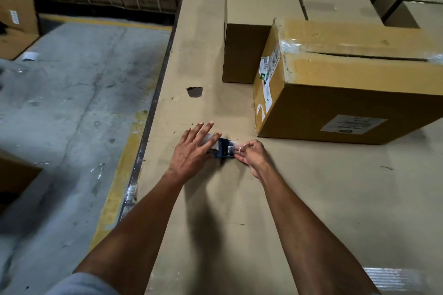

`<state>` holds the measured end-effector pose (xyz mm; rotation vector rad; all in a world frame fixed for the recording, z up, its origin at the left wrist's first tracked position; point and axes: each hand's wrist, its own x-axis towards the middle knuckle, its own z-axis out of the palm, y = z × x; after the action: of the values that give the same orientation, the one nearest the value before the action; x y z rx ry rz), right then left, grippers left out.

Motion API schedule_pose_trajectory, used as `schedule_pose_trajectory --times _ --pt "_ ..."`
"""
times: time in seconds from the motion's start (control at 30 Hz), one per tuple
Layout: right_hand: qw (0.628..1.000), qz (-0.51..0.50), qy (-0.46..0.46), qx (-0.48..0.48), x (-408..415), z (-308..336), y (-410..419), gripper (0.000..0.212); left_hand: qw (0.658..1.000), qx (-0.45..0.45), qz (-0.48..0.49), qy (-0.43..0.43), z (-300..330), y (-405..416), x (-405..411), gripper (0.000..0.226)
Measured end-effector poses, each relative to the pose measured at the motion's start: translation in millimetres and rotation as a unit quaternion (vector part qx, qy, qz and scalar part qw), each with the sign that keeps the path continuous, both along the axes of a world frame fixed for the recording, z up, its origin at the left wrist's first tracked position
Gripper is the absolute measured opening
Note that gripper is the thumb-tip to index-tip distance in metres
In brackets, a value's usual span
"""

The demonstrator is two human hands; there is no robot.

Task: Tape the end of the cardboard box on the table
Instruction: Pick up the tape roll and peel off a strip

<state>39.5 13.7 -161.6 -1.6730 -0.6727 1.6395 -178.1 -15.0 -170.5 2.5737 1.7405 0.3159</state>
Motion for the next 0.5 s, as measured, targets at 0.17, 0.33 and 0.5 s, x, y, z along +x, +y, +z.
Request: schedule_pose_trajectory --times 0.17,0.33,0.5 --pt "1.0 -0.013 -0.011 0.02 -18 -2 40 0.022 0.999 0.001 0.01 0.043 5 28 0 0.083" --pt "0.999 -0.004 -0.023 0.036 -21 -14 77 0.023 0.997 0.024 0.005 0.067 -6 56 2 0.079" --pt "0.998 -0.01 -0.019 0.053 -29 -25 117 0.017 0.997 0.019 -0.006 0.078 -5 101 -9 0.074"
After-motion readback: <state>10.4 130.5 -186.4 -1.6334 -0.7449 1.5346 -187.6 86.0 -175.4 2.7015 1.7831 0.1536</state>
